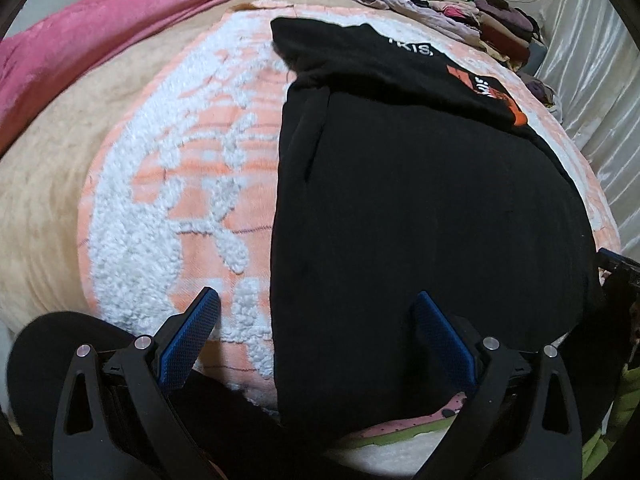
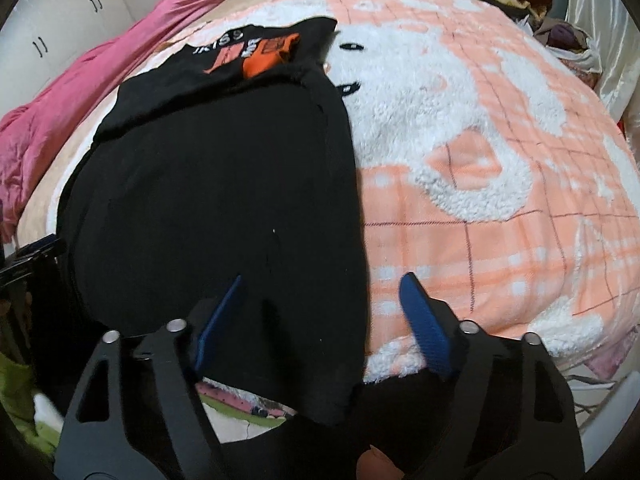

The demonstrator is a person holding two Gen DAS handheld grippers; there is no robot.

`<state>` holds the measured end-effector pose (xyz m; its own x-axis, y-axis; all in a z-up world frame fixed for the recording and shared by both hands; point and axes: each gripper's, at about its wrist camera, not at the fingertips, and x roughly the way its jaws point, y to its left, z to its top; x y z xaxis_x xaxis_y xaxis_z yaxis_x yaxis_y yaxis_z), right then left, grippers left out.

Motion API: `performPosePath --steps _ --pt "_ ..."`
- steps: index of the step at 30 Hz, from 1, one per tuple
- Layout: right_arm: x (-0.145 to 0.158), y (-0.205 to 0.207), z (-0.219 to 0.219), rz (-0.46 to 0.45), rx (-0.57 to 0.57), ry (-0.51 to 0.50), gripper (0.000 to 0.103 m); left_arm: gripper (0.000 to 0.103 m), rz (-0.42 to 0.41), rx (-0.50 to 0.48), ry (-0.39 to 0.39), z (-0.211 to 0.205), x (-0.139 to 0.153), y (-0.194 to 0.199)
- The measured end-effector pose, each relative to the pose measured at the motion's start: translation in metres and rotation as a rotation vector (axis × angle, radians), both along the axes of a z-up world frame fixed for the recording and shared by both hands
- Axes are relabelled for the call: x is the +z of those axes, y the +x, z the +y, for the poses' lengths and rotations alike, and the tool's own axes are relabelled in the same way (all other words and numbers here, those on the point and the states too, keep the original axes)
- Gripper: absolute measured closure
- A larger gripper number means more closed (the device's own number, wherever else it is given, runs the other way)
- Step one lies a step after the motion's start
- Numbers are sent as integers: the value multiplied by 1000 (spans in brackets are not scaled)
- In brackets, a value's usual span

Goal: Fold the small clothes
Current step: 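Close the right tool on the hem while the left tool grasps it too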

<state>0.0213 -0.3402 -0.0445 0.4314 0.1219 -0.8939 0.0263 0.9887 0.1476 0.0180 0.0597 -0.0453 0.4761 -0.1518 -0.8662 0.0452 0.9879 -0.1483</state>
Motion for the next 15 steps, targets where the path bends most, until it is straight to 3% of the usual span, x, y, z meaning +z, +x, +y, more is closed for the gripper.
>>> performPosePath --steps 2,5,7,13,15 --pt "-5 2 -1 22 -5 4 41 6 4 2 -5 0 -2 0" --pt "-8 3 -2 38 4 26 69 6 5 4 -12 0 -2 0" --pt "-4 0 -1 14 30 61 99 6 9 9 -24 2 -2 -1" --pt "21 -6 -8 -109 46 190 100 8 13 8 -18 2 -3 -4" --pt "31 -6 -13 -142 36 235 100 17 18 8 -13 1 -5 -3"
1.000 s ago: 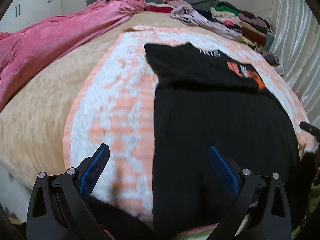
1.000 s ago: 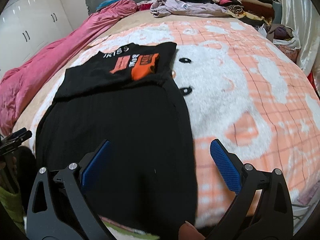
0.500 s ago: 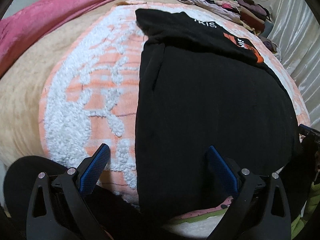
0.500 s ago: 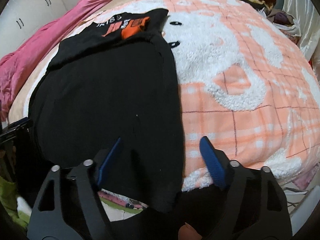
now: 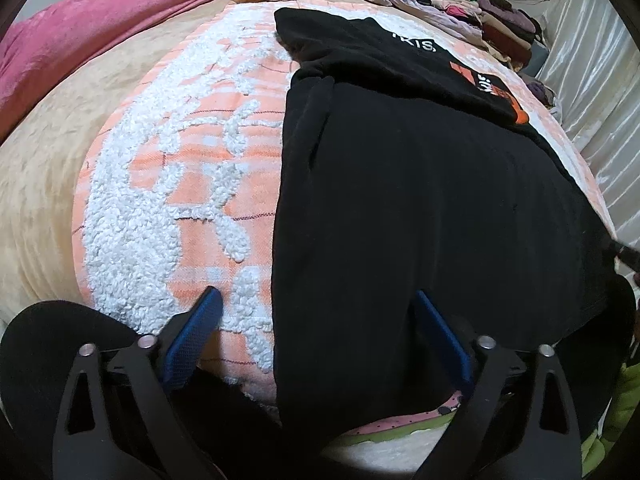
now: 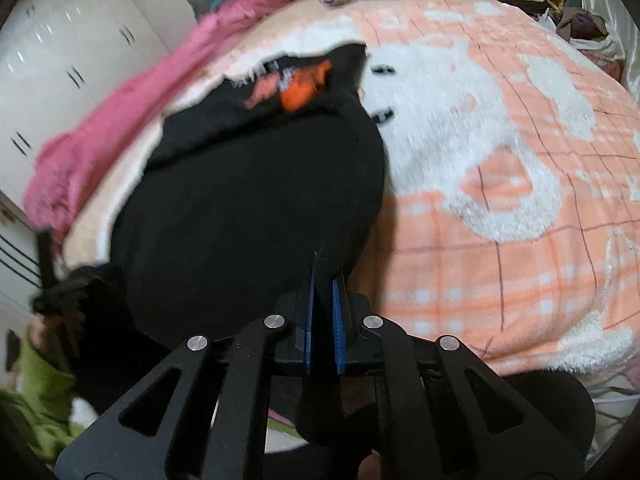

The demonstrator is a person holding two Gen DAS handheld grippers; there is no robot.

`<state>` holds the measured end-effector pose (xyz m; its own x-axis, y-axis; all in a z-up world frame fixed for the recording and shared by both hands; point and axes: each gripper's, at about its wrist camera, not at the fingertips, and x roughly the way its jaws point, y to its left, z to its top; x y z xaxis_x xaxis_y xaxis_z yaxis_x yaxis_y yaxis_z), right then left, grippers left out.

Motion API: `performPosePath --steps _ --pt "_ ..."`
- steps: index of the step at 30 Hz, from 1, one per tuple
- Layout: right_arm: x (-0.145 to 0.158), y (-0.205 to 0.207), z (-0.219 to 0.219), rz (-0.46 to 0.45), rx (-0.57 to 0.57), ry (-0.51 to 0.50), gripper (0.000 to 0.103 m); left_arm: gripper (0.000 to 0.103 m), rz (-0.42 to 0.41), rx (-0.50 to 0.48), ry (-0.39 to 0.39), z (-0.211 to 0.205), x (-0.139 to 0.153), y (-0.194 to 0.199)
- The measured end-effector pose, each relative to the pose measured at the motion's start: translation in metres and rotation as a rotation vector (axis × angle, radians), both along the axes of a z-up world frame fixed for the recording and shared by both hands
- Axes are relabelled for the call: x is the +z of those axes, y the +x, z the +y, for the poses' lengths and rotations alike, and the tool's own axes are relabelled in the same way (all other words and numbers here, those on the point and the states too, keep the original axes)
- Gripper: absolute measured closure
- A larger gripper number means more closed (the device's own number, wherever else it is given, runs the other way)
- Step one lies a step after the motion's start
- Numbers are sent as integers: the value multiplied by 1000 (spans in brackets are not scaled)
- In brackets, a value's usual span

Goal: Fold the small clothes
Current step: 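Close the right tool on the hem while the left tool grasps it too, then lift the hem with both tools and fold it toward the collar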

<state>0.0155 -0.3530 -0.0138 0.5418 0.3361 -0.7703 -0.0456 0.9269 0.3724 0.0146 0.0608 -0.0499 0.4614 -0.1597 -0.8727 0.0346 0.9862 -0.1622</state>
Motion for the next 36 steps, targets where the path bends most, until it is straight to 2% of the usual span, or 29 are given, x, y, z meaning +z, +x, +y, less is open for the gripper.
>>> performPosePath --steps 3,7,9,11,13,14,15,17,18,23,28,31,36 --pt "11 3 -4 -36 -9 25 100 22 1 12 -7 2 -1 0" --pt "19 10 -7 -62 -16 38 100 38 -6 -1 -12 1 2 -4" --pt "20 14 -7 -67 -15 39 100 59 -12 -20 -28 -1 3 -6" --pt "21 17 -6 -69 -9 39 100 70 -15 -34 -41 -5 5 -6" --pt "22 21 -4 -76 -1 39 100 76 -21 -34 -54 -4 7 -6" --pt "23 22 -4 -80 1 42 100 89 -26 -27 -66 -2 9 -5" --pt "24 24 -3 -84 3 45 100 93 -32 -12 -64 2 10 -4" --pt "26 27 -3 -92 4 53 100 93 -35 -2 -177 14 16 -1" --pt "27 30 -3 -96 4 54 100 93 -38 1 -198 17 18 1" --pt "38 45 -2 -129 3 50 100 93 -117 -29 -229 17 49 15" --pt "60 74 -1 -188 -7 42 100 93 -198 -30 -269 18 83 45" --pt "71 96 -5 -214 -34 53 100 93 -235 8 -296 26 97 69" --pt "72 143 -15 -204 -105 54 100 93 -221 96 -343 41 98 120"
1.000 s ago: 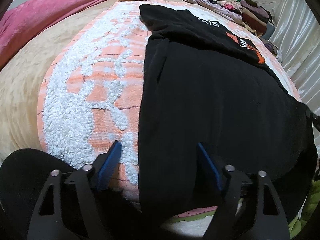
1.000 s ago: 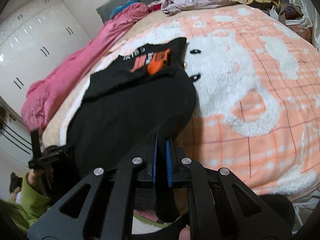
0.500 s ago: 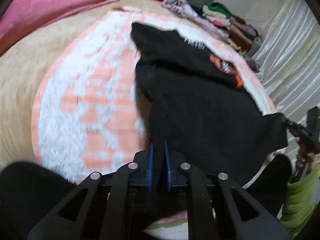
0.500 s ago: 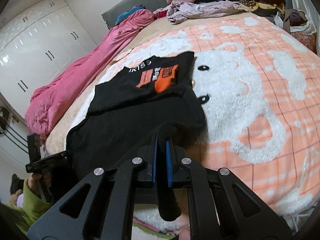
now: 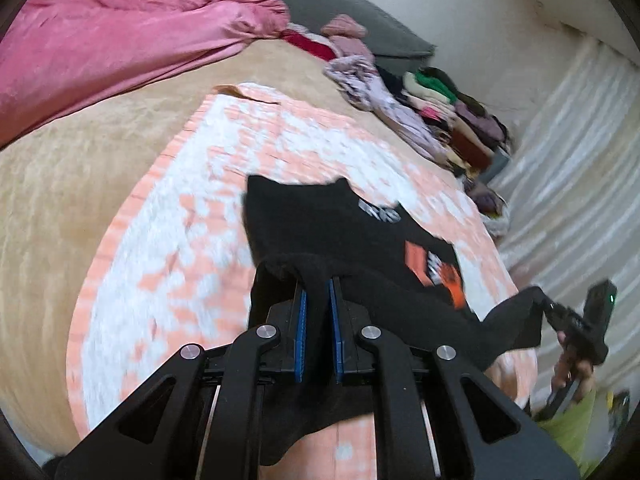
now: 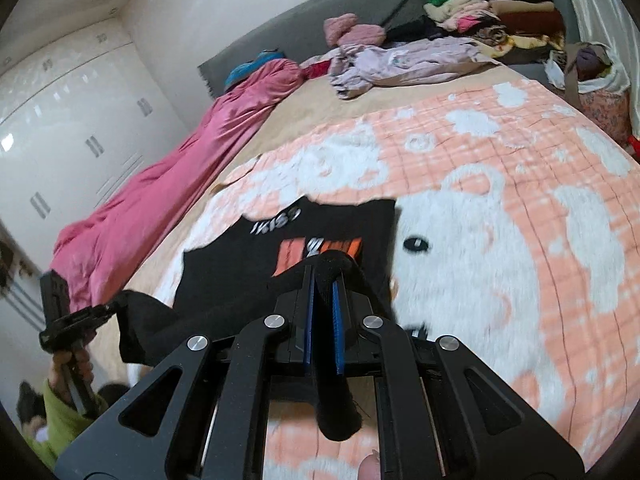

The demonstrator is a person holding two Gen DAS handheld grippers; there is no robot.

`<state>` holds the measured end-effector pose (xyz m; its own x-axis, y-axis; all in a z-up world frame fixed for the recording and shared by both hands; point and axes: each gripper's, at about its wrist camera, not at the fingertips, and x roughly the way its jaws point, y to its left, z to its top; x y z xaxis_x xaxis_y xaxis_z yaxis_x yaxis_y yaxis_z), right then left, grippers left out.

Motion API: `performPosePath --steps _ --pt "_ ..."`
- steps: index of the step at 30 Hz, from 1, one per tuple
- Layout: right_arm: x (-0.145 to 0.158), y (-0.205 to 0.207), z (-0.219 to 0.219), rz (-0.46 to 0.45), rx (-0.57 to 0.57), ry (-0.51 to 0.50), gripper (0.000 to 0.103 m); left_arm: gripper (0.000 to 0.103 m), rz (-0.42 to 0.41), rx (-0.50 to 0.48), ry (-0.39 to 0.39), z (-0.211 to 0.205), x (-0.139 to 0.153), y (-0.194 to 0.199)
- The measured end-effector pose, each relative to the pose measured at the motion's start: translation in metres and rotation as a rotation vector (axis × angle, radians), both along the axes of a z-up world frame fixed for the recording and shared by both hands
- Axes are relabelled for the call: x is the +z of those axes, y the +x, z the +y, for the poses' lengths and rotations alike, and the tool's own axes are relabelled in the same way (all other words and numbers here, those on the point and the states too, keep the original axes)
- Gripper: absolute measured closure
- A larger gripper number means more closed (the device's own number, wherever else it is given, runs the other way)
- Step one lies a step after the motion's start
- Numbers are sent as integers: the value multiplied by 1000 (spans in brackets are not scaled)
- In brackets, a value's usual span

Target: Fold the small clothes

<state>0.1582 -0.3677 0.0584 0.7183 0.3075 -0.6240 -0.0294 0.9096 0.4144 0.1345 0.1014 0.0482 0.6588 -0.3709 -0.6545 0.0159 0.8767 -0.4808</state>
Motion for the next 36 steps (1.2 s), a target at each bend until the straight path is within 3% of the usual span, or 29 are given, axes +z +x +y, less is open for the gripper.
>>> performPosePath --steps 7,14,19,20,22,24,26,29,36 --pt "-21 59 -4 76 -51 -30 100 93 69 57 -34 8 -18 65" --pt "-58 99 -7 160 -73 -50 99 91 108 78 -27 9 -43 97" --pt "-81 103 -16 199 -74 -6 89 89 93 68 -48 12 -52 97" --pt "-81 102 -18 202 -79 6 73 88 85 65 -55 12 -49 95" --pt "-75 95 -23 180 -85 24 63 83 61 57 -56 10 -42 91" --pt "-68 86 -24 159 -82 26 63 74 38 46 -50 8 -34 86" --pt "-62 76 -24 145 -76 28 63 56 8 59 -15 8 -26 75" --pt "-58 69 -18 147 -40 3 63 55 -26 82 30 13 -15 60" --pt "-57 55 -1 155 -10 -63 63 55 11 77 33 22 -16 26"
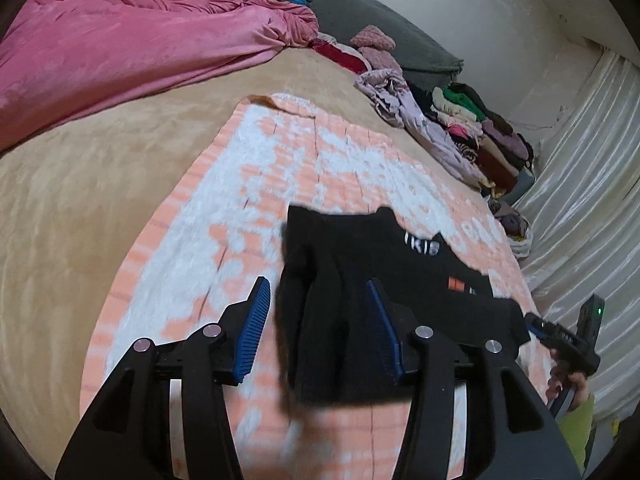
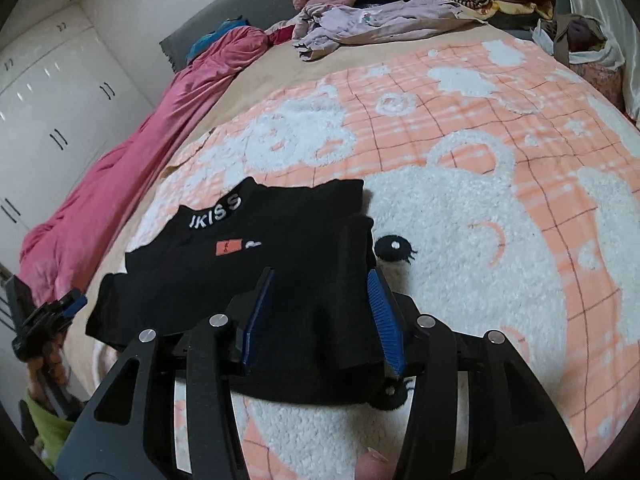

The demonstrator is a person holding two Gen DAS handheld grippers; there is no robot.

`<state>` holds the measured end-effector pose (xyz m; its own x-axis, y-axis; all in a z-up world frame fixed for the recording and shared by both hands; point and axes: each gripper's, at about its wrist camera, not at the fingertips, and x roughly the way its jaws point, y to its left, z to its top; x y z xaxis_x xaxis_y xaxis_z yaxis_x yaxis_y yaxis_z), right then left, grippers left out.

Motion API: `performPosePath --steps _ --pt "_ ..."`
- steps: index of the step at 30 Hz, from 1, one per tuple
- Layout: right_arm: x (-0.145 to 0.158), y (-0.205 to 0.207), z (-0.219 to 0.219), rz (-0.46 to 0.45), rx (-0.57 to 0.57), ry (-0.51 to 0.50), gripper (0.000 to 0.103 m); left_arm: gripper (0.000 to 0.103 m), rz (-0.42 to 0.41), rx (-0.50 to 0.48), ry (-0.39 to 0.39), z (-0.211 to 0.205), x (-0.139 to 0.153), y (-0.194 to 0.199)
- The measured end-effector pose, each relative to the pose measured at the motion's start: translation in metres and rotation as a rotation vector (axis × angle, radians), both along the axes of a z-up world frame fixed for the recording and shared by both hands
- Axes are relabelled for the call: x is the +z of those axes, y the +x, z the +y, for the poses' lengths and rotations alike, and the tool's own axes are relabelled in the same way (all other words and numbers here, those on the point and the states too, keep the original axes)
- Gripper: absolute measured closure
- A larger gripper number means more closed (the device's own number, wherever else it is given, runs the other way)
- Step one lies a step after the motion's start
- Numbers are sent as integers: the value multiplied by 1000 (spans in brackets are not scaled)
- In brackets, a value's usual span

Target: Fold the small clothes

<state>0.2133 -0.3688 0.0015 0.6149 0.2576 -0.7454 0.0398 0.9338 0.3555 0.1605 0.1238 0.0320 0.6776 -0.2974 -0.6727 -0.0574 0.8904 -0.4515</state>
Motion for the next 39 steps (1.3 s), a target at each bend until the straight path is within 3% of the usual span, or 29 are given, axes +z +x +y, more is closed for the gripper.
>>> performPosePath --steps 7,9,10,11,12,15,20,23,25,29,36,39 --pt "-7 -7 -1 31 4 -24 63 54 94 -73 24 -21 -28 -2" --pt "-9 -8 -1 45 12 -36 65 63 96 -82 39 -26 -30 -3" --pt "-10 -8 0 55 14 -52 73 85 93 -89 52 -29 -30 -4" --pt "-10 -8 2 64 21 -85 89 92 87 -98 70 -32 -28 -5" --pt "-10 -9 3 68 32 -102 96 93 82 -105 75 -33 -26 -6" --pt "-6 -11 4 60 63 -105 99 93 46 -127 82 -37 -15 -12" --pt "7 -11 -10 -14 79 78 100 93 -12 -158 -74 -28 3 -12" --pt "23 0 -20 -67 66 186 100 93 -25 -126 -202 -12 12 3" --pt "33 13 -24 -95 49 227 100 93 -25 -85 -243 -3 15 17" --pt "36 43 -25 -110 12 218 100 93 1 -26 -269 5 11 53" --pt "6 85 -41 -83 -80 278 99 93 65 53 -307 12 -20 108" --pt "-1 95 -55 -100 -130 278 90 90 72 79 -340 19 -30 121"
